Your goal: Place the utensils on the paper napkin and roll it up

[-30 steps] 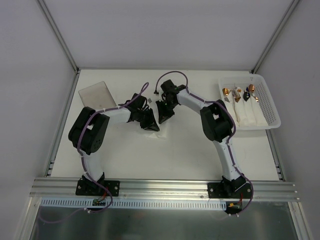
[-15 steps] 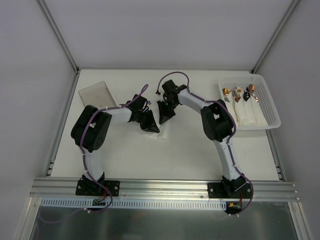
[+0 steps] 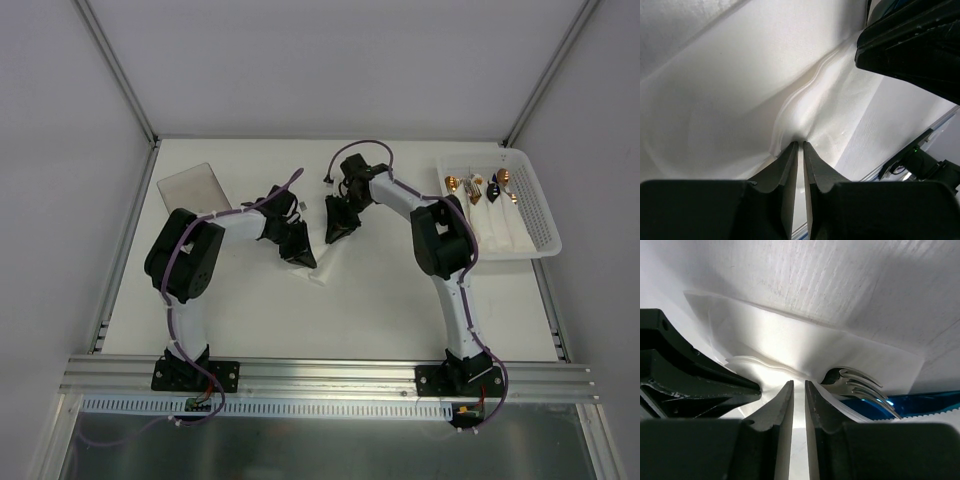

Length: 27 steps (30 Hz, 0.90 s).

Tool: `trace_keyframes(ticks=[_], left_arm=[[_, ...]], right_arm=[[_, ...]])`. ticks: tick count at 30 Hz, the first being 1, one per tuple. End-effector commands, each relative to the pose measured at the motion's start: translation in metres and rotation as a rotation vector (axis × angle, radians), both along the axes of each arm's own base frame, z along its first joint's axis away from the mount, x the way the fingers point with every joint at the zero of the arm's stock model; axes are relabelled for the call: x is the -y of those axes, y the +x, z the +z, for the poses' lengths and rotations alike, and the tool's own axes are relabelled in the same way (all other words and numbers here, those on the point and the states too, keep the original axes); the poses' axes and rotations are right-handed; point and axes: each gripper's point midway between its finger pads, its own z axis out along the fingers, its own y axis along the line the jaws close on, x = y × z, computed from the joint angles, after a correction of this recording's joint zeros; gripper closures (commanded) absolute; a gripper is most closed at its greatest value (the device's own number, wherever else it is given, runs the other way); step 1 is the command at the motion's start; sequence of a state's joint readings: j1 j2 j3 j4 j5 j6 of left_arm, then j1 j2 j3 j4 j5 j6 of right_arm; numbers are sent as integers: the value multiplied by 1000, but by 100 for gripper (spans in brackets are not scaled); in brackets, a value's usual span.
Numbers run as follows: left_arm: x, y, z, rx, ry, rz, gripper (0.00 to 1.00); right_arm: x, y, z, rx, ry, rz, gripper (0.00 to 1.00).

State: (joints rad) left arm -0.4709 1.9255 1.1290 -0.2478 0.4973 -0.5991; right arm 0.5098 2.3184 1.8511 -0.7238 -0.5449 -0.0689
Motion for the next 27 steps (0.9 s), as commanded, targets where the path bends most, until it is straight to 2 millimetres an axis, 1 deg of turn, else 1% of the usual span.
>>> trace_keyframes(ticks=[1, 5, 9, 12, 13, 16, 20, 21, 22, 23, 24, 26, 27], left_arm=[[-32, -25, -31, -74, 173, -75, 88], [-29, -22, -30, -68, 165, -95, 88], [-28, -21, -30, -66, 159, -106, 88], [-29, -20, -29, -62, 163, -108, 88], [-29, -19, -29, -60, 165, -107, 88], [-29, -19, -29, -60, 168, -103, 88], [-29, -20, -32, -82, 171, -87, 89], [-29, -21, -34, -94, 174, -74, 89], [-29, -21, -35, -101, 175, -68, 89], [-29, -22, -36, -107, 176, -64, 89], [-29, -22, -38, -118, 180, -55, 90], [-29, -21, -40, -116, 187, -56, 90], [-31, -20, -42, -112, 190, -60, 90]], right_arm=[[-8, -6, 24, 20, 64, 66, 82], [-11, -12, 17, 20, 53, 95, 82], [-11, -18, 16, 22, 44, 123, 82], [-3, -18, 8, 37, -18, 131, 83], [3, -16, 3, 42, -59, 125, 85], [10, -19, -4, 27, -94, 106, 86], [5, -22, 4, -40, -7, 53, 86], [2, -17, 10, -25, 26, 34, 86], [2, -14, 16, -57, 58, -15, 86], [3, -12, 17, -68, 77, -38, 86], [6, 0, 25, -46, 112, -66, 85], [4, 6, 37, -79, 164, -139, 85], [4, 11, 39, -69, 186, -152, 85]])
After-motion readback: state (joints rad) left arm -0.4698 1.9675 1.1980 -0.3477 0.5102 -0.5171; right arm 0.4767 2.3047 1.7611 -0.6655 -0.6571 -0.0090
